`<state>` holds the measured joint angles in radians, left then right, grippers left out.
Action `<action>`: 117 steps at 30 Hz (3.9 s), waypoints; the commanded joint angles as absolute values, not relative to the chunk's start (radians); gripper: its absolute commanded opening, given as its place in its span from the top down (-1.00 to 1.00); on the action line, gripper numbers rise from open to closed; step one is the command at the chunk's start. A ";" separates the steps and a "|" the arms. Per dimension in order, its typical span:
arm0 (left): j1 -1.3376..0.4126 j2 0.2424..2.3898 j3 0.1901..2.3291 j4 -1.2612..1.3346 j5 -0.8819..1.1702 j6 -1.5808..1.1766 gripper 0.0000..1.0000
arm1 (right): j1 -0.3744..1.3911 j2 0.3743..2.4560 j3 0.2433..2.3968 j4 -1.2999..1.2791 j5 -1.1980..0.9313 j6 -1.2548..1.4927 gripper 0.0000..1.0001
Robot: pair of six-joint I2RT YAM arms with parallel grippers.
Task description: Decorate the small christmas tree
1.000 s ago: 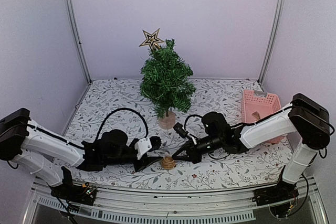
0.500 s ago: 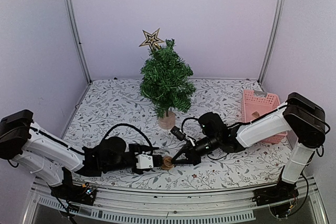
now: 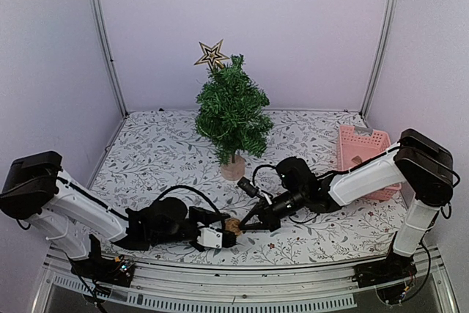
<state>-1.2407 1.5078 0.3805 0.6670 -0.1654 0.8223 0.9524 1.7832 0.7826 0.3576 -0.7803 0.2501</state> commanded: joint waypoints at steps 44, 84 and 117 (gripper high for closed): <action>-1.183 1.465 0.436 0.552 0.051 0.661 0.39 | 0.913 1.765 0.775 0.394 -0.763 0.253 1.00; -1.149 1.485 0.510 0.526 0.044 0.663 1.00 | 0.912 1.760 0.769 0.370 -0.759 0.232 0.75; -1.035 1.488 0.402 0.711 0.155 0.278 1.00 | 0.973 1.760 0.698 0.627 -0.596 0.098 -0.33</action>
